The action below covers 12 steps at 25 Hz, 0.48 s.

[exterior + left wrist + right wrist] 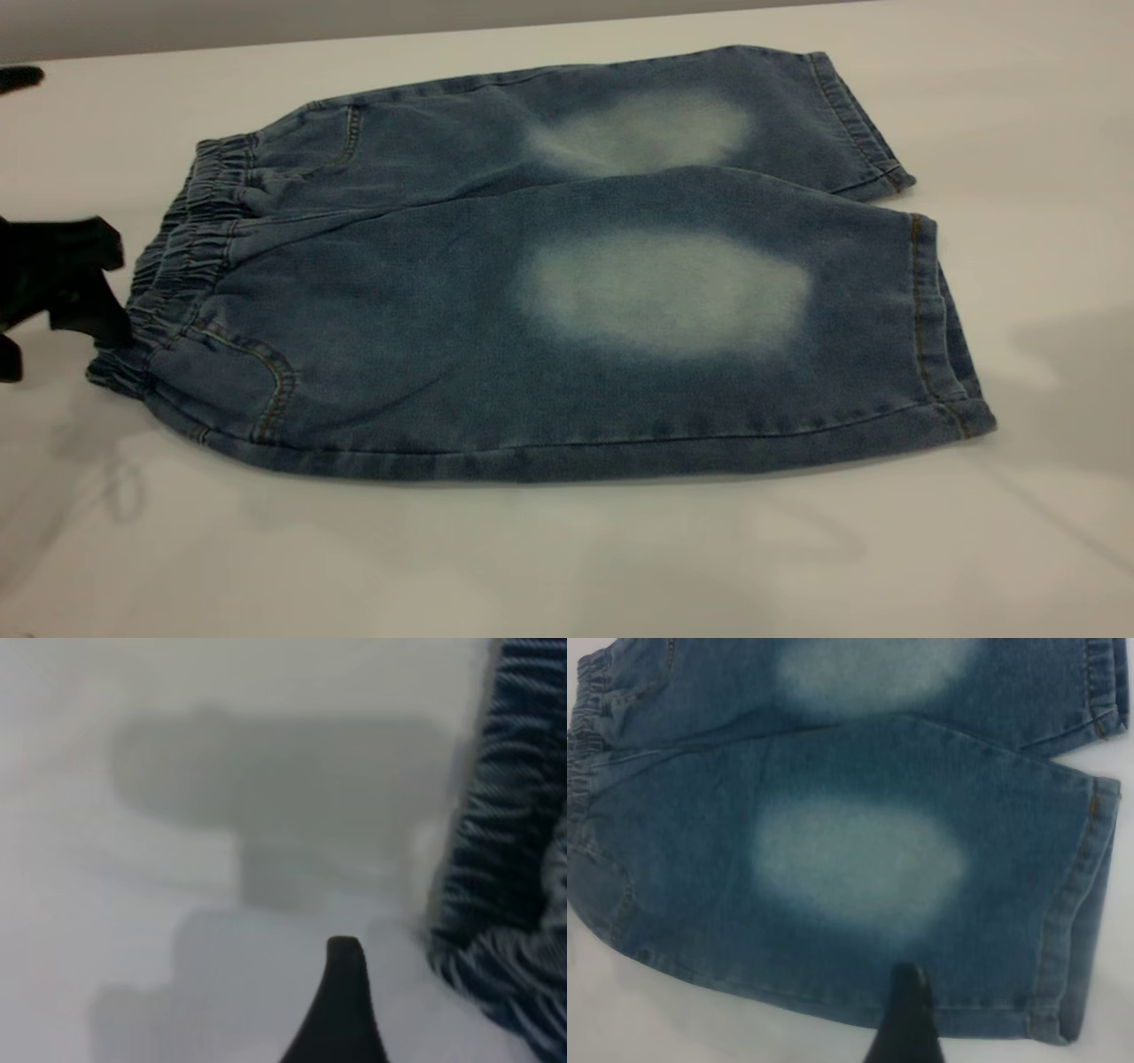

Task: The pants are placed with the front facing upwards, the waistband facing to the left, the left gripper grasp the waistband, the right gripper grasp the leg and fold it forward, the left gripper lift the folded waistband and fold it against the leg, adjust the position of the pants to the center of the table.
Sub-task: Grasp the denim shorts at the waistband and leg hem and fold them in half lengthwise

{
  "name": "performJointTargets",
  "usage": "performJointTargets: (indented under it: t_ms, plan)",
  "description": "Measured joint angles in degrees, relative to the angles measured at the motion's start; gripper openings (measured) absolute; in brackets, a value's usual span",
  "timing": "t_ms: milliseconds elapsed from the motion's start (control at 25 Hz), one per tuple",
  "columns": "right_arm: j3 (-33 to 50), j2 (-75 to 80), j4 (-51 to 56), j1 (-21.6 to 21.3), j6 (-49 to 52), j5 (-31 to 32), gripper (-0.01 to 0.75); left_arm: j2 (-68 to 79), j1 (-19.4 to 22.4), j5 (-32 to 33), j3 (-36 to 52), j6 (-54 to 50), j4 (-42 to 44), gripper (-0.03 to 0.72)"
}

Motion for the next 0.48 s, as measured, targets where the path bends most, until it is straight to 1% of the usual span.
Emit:
performJointTargets:
  t_ms: [240,360,480]
  plan:
    - [0.0,0.0,0.0,0.0,-0.05,0.0,0.509,5.4,-0.22,-5.86,-0.05,-0.2,0.0,0.56]
    - [0.0,0.0,0.0,0.0,-0.12,0.0,0.509,7.01,-1.65,-8.85,-0.05,-0.58,0.0,0.56]
    - [0.0,0.0,0.0,0.0,-0.12,0.0,0.509,7.51,-4.27,-10.38,-0.66,-1.98,0.05,0.56]
